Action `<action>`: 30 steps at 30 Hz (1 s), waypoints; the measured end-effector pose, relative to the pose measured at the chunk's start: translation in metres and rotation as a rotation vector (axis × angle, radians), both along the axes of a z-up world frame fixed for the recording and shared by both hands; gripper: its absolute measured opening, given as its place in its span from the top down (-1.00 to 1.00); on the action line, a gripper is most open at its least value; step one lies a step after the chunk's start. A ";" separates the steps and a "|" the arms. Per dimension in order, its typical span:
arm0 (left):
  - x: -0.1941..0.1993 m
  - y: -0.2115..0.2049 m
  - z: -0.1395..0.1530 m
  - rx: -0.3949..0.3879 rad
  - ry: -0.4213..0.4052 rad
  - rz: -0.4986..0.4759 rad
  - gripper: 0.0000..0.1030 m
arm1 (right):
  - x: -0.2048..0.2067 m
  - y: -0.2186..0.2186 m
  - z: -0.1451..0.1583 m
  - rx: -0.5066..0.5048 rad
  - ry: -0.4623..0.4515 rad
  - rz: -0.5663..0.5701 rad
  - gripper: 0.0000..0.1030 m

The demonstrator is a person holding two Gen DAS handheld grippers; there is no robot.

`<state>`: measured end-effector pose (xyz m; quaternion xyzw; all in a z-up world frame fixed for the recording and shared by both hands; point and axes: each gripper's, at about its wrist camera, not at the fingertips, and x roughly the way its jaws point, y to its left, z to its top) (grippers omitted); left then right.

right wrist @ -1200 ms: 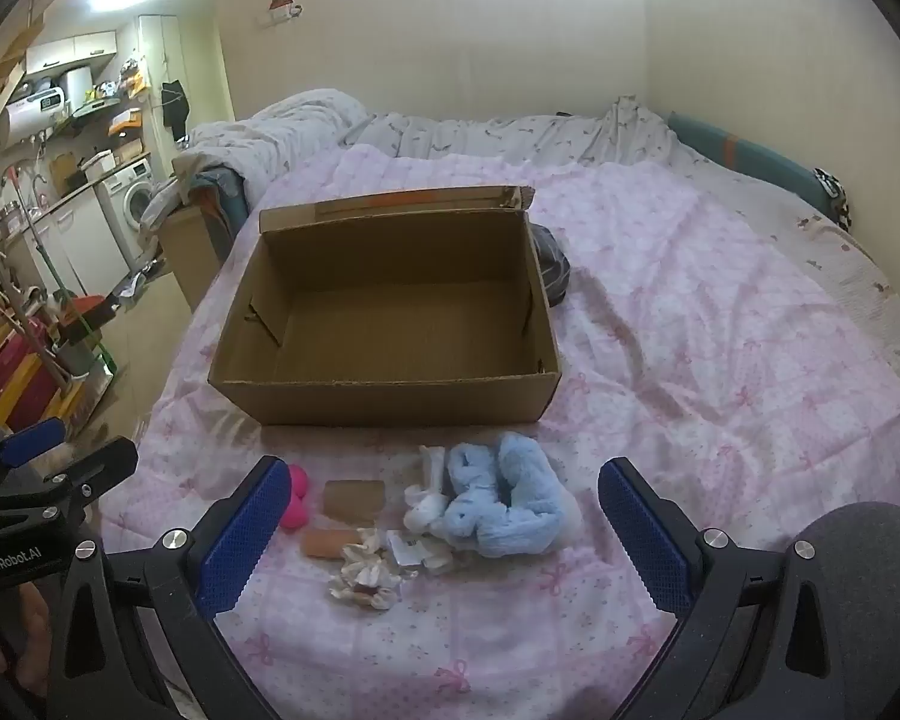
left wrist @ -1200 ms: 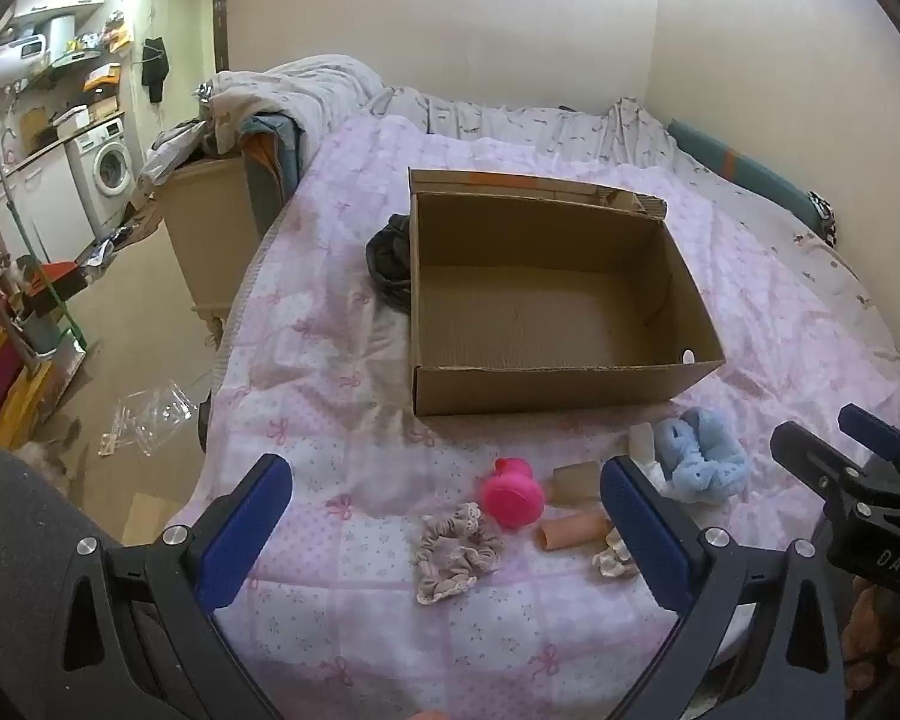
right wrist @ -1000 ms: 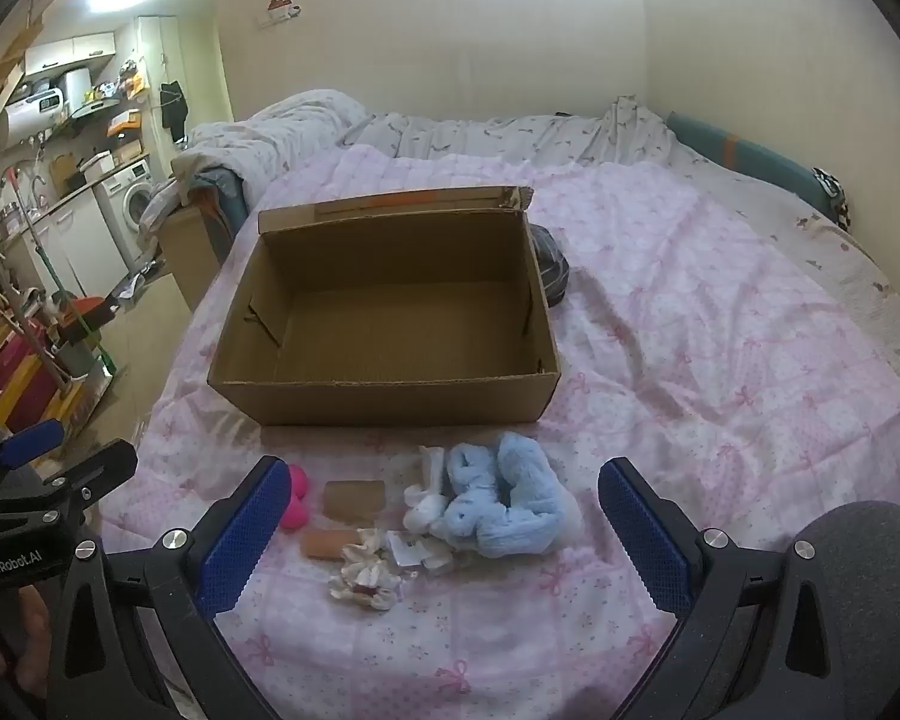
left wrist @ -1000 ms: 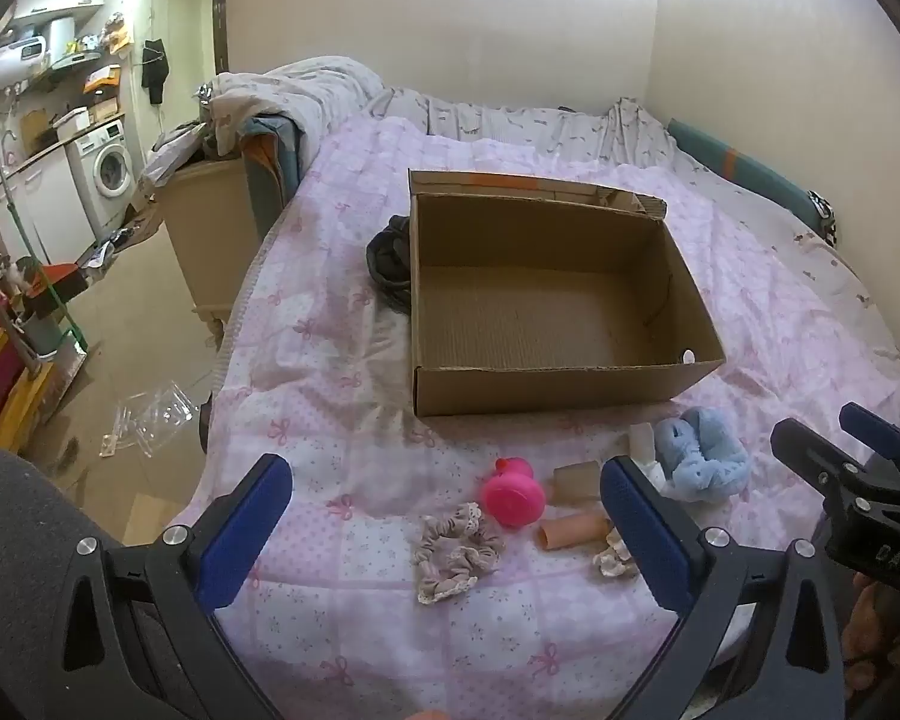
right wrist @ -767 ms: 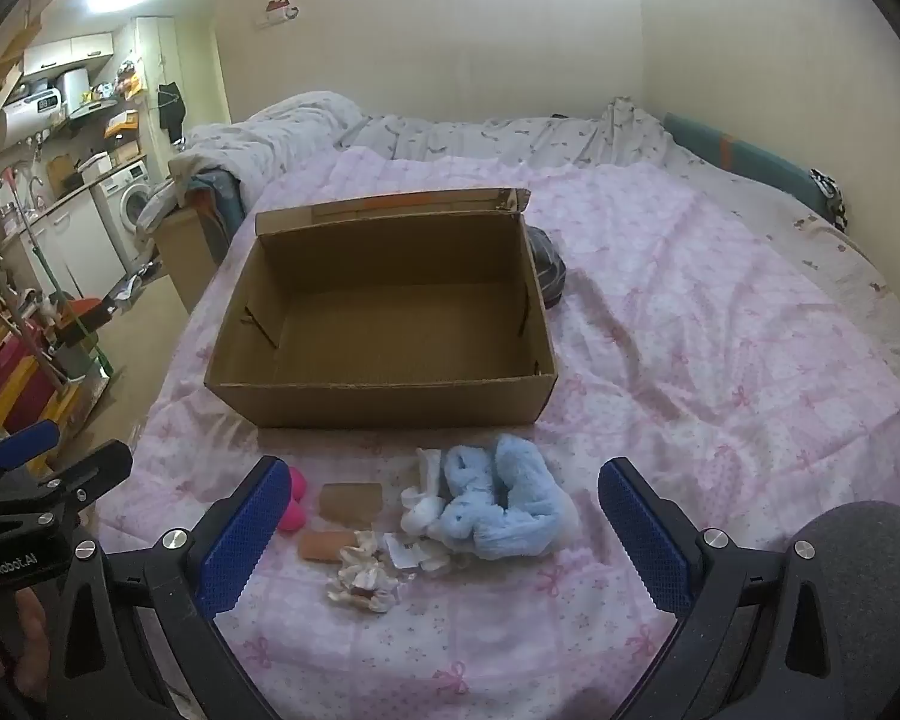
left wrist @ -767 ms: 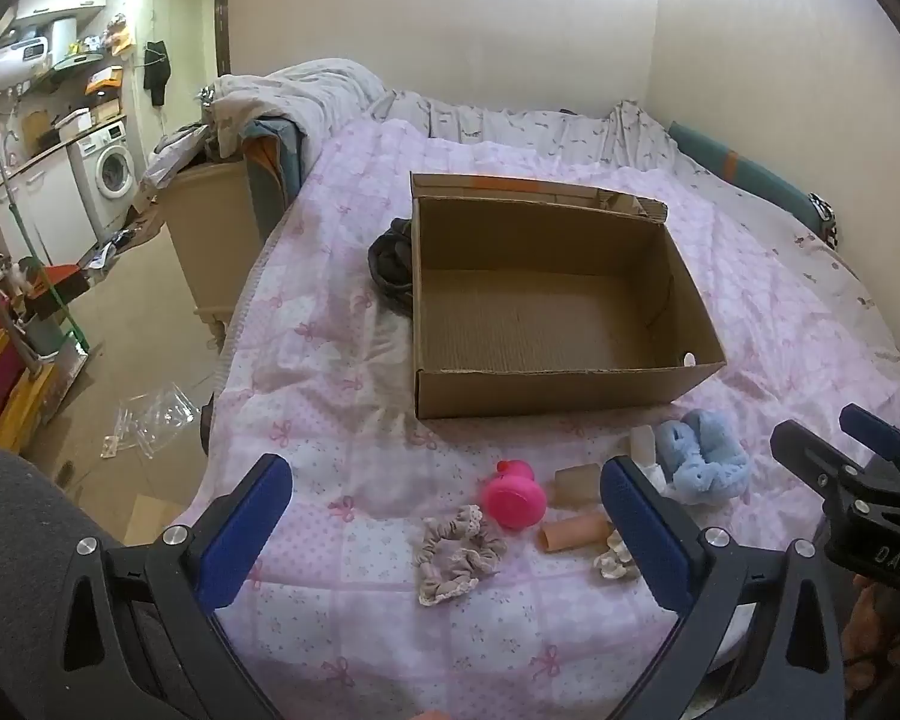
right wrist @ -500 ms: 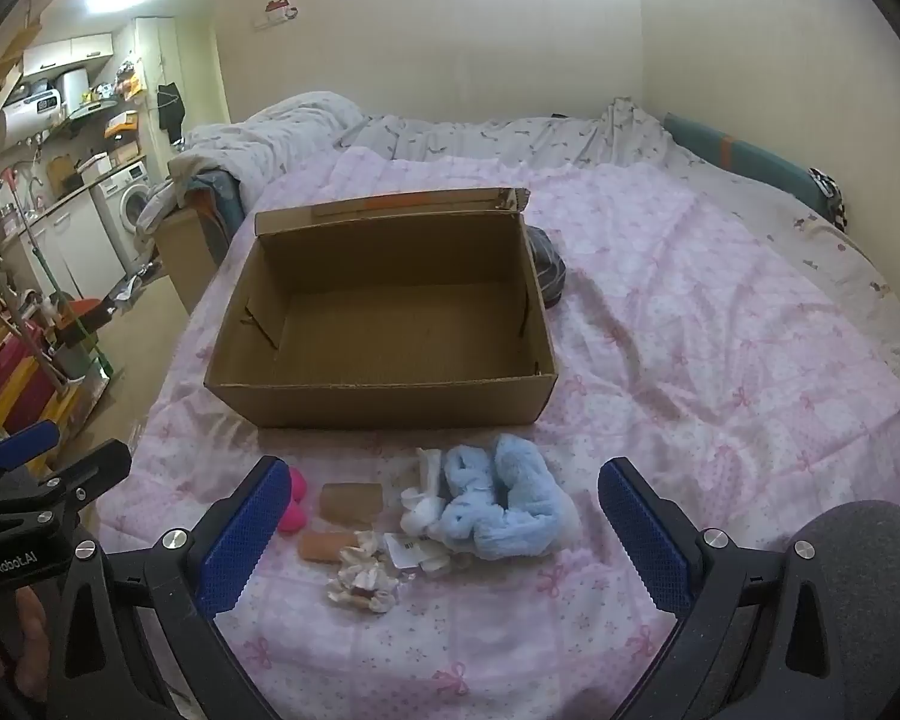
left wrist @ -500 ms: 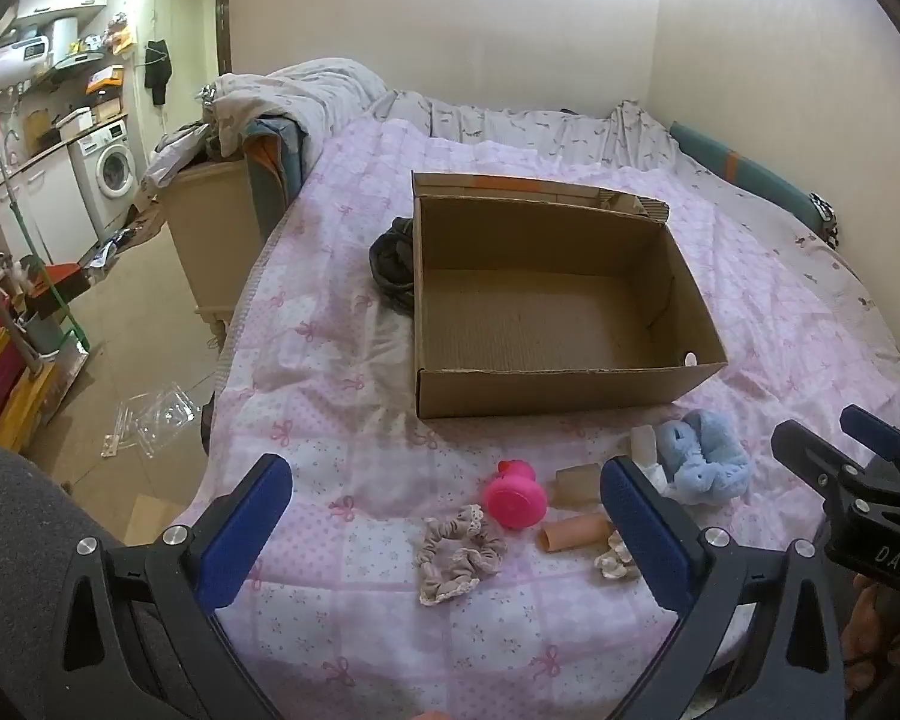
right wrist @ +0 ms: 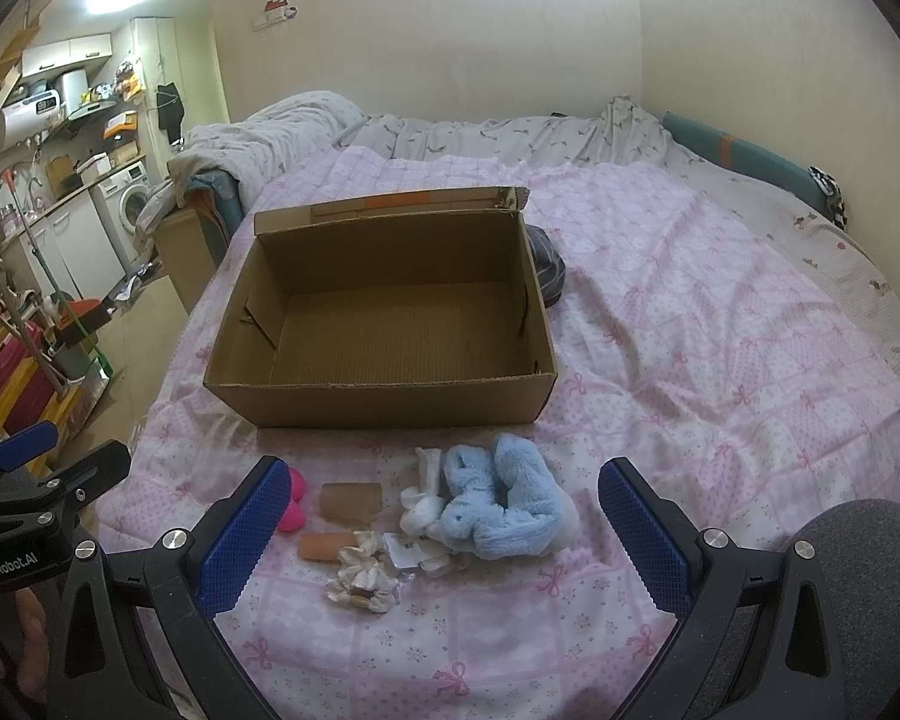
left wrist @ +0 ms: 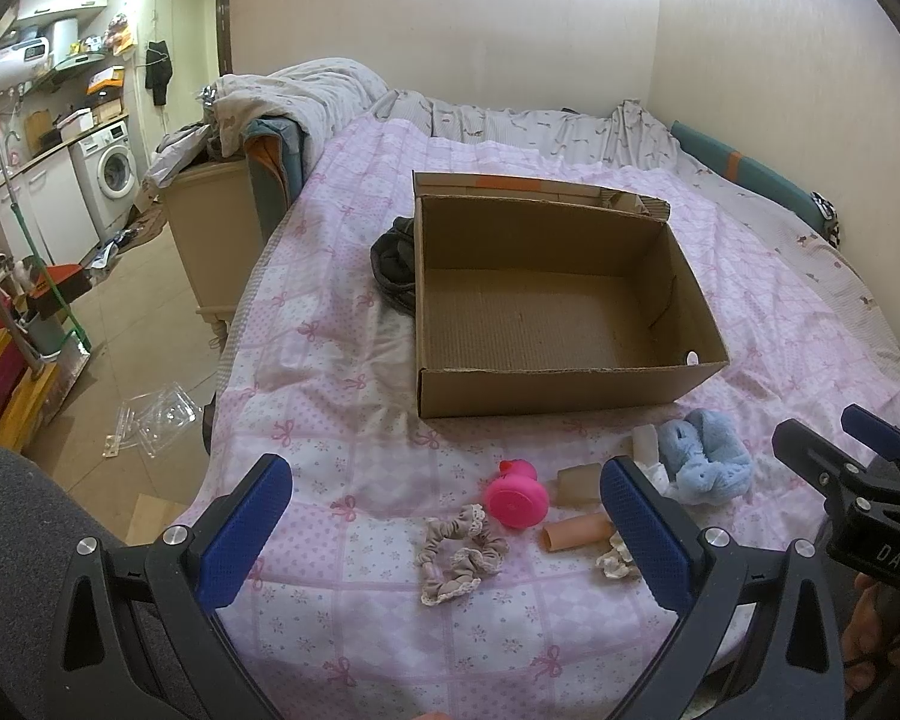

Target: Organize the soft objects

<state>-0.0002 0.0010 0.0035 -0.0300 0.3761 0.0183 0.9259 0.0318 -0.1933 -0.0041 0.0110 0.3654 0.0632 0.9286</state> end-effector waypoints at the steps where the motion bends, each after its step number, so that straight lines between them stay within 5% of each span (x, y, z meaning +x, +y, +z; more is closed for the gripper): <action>1: 0.000 0.000 0.000 0.000 0.000 0.000 -0.99 | 0.000 0.000 0.000 0.000 0.000 0.000 -1.00; 30: 0.000 -0.001 0.000 0.003 -0.002 0.001 -0.99 | 0.001 -0.001 0.000 0.005 0.003 -0.001 -1.00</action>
